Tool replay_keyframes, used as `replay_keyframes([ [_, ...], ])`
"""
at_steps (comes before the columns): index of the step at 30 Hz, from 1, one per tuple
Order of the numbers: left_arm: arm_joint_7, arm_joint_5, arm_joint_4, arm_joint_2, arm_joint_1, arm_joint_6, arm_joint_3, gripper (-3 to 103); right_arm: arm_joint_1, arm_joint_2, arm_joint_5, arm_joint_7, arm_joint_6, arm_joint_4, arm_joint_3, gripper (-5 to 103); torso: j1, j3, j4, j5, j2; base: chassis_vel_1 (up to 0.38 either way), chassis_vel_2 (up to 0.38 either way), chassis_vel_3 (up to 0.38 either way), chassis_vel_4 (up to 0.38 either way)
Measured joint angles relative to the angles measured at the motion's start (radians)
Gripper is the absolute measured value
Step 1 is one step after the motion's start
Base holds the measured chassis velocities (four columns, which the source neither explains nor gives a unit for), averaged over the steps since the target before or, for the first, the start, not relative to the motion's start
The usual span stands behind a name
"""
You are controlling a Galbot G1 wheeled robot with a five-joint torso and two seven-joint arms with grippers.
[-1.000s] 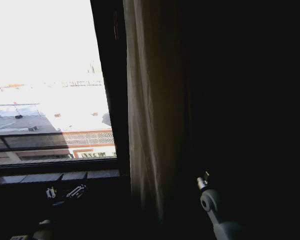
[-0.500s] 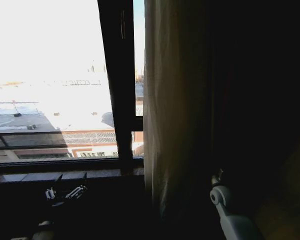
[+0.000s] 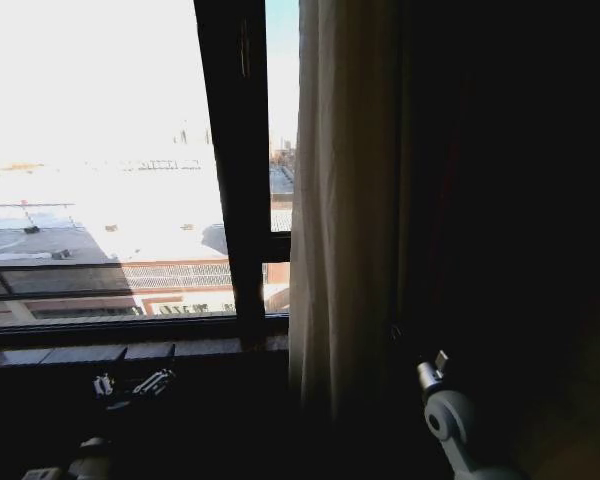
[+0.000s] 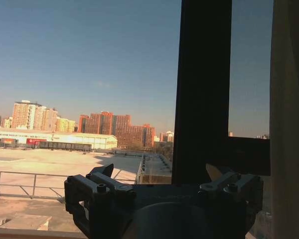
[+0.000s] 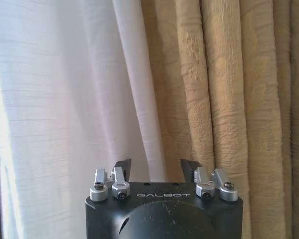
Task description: Open the curtains by pulling them apart, changing their state from closed to fully open.
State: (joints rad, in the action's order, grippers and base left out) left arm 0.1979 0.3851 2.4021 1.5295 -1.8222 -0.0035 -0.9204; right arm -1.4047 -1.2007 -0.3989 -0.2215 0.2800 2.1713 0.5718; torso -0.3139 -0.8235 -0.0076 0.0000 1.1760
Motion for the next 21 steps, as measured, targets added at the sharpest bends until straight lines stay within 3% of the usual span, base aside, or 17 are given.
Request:
replay_keyframes([
  [3,0.0,0.004,-0.01,0.0,0.007,0.007,0.001,100,-0.072,-0.009,0.05,-0.002,0.0,0.077,-0.039,71,0.0,0.0,0.0,0.0003,0.0,0.0,0.0,0.0,0.0],
  [4,0.0,0.004,-0.01,0.0,0.007,0.007,0.001,100,-0.072,-0.009,0.05,-0.002,0.0,0.077,-0.039,71,0.0,0.0,0.0,0.0003,0.0,0.0,0.0,0.0,0.0],
  [6,-0.003,0.024,-0.02,-0.003,0.006,0.019,0.001,100,-0.111,-0.007,0.065,-0.003,0.001,0.12,-0.05,82,0.0,0.0,-0.0001,0.0001,0.0,0.0,0.0,0.0,0.0],
  [9,-0.005,0.038,-0.033,-0.016,0.004,0.022,-0.003,100,-0.128,0.004,0.066,-0.004,0.001,0.139,-0.051,88,0.0,0.0,-0.0001,0.0,0.0,0.0,0.0,0.0,0.0],
  [11,-0.006,0.052,-0.041,-0.032,0.007,0.024,-0.012,100,-0.138,0.016,0.073,-0.004,-0.001,0.144,-0.046,97,0.0,0.0,0.0,0.0001,0.0,0.0,0.0,0.0,0.0],
  [21,-0.01,0.07,-0.026,-0.067,-0.016,0.025,-0.022,100,-0.137,0.02,0.111,-0.024,-0.011,0.117,-0.011,100,0.0,0.0,0.0,0.0004,0.0,0.0,0.0,0.0,0.0],
])
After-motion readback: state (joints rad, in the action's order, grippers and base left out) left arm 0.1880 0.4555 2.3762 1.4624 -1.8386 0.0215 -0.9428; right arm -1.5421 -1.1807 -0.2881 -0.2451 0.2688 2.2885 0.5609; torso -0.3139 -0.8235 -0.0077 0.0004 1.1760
